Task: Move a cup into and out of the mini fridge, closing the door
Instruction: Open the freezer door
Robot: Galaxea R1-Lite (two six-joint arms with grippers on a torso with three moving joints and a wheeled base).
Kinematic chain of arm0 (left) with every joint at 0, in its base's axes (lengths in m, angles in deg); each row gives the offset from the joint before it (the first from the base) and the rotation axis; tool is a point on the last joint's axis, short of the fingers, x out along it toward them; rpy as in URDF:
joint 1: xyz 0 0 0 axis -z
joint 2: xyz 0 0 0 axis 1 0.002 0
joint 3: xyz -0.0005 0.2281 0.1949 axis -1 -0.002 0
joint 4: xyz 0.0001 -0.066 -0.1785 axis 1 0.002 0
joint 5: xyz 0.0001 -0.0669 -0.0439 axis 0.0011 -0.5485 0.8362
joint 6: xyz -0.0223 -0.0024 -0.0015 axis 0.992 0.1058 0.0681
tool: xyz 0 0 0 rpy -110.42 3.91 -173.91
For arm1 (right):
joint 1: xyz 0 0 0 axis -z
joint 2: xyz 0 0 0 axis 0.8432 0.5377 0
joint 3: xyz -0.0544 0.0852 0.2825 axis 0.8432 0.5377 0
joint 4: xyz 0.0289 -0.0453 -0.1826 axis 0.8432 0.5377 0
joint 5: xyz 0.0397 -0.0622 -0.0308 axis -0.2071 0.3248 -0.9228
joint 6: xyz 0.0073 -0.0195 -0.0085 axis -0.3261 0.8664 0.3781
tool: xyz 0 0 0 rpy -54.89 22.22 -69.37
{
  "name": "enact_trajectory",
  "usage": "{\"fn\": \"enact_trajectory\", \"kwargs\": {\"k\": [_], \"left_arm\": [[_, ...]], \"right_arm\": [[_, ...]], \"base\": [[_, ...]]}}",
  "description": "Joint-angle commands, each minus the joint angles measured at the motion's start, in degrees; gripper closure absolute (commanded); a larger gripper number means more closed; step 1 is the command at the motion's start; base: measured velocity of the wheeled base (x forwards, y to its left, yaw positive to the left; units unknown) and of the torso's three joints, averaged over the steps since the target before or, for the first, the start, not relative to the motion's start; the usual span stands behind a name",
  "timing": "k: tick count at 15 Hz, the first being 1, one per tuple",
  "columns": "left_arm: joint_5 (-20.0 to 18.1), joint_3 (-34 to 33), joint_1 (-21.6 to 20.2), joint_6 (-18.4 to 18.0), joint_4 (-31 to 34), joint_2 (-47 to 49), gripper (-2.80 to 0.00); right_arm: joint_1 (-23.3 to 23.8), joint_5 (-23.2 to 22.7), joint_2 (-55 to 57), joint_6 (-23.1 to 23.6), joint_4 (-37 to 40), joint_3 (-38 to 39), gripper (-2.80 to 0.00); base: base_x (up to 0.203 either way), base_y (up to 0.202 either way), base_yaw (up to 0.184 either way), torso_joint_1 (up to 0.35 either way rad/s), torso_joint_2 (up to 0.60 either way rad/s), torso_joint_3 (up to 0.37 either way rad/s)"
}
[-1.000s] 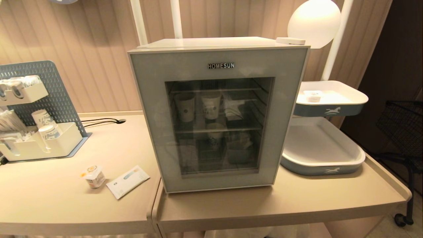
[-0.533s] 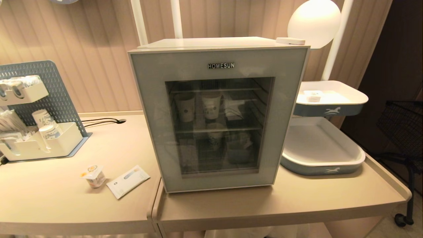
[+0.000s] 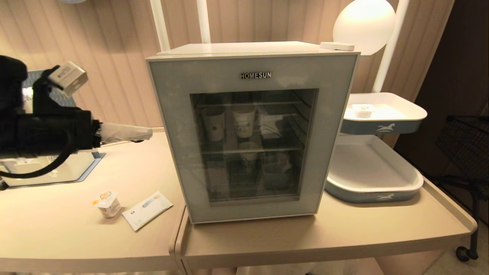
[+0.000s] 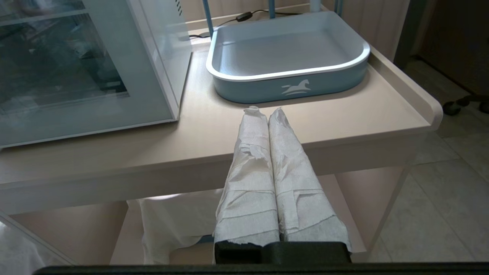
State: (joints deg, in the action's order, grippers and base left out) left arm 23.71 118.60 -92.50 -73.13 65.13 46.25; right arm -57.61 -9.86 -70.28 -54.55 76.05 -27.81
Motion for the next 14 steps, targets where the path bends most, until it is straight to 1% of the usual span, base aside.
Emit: {"fn": "enact_trajectory", "kwargs": {"k": [1,2,4,6,7,8,9,13,14], "left_arm": [[-9.98,-3.16,-0.15,-5.46,-3.31,6.77,-2.8],[-10.33,-5.21,0.12,-7.97,-5.64,8.16,-2.8],[-10.68,-7.36,1.0,-9.91,-9.9,10.85,-2.8],[-10.59,-9.12,0.97,-12.16,-16.62,13.64,-2.8],[-10.55,-9.85,0.0,-13.34,-20.74,14.81,-2.8],[-10.83,-11.0,-2.22,-13.84,-23.22,14.85,-2.8],[-10.95,-12.26,-3.12,-13.99,-24.82,13.75,-2.8],[-10.99,-13.47,-6.35,-13.38,-24.48,9.65,-2.8],[-10.98,-13.31,-6.36,-13.36,-24.48,9.87,-2.8]], "right_arm": [[-0.04,0.0,-0.02,0.0,-0.05,0.0,0.0],[-0.04,0.0,-0.02,0.0,0.03,0.0,0.0],[-0.04,0.0,-0.02,0.0,0.03,0.0,0.0],[-0.04,0.0,-0.02,0.0,-0.06,0.0,0.0],[-0.04,0.0,-0.02,0.0,-0.01,0.0,0.0],[-0.04,0.0,-0.02,0.0,0.03,0.0,0.0],[-0.04,0.0,-0.02,0.0,0.03,0.0,0.0],[-0.04,0.0,-0.02,0.0,-0.05,0.0,0.0],[-0.04,0.0,-0.02,0.0,0.01,0.0,0.0]], "base": [[0.0,0.0,0.0,0.0,0.0,0.0],[0.0,0.0,0.0,0.0,0.0,0.0],[0.0,0.0,0.0,0.0,0.0,0.0],[0.0,0.0,0.0,0.0,0.0,0.0],[0.0,0.0,0.0,0.0,0.0,0.0],[0.0,0.0,0.0,0.0,0.0,0.0],[0.0,0.0,0.0,0.0,0.0,0.0],[0.0,0.0,0.0,0.0,0.0,0.0],[0.0,0.0,0.0,0.0,0.0,0.0]]}}
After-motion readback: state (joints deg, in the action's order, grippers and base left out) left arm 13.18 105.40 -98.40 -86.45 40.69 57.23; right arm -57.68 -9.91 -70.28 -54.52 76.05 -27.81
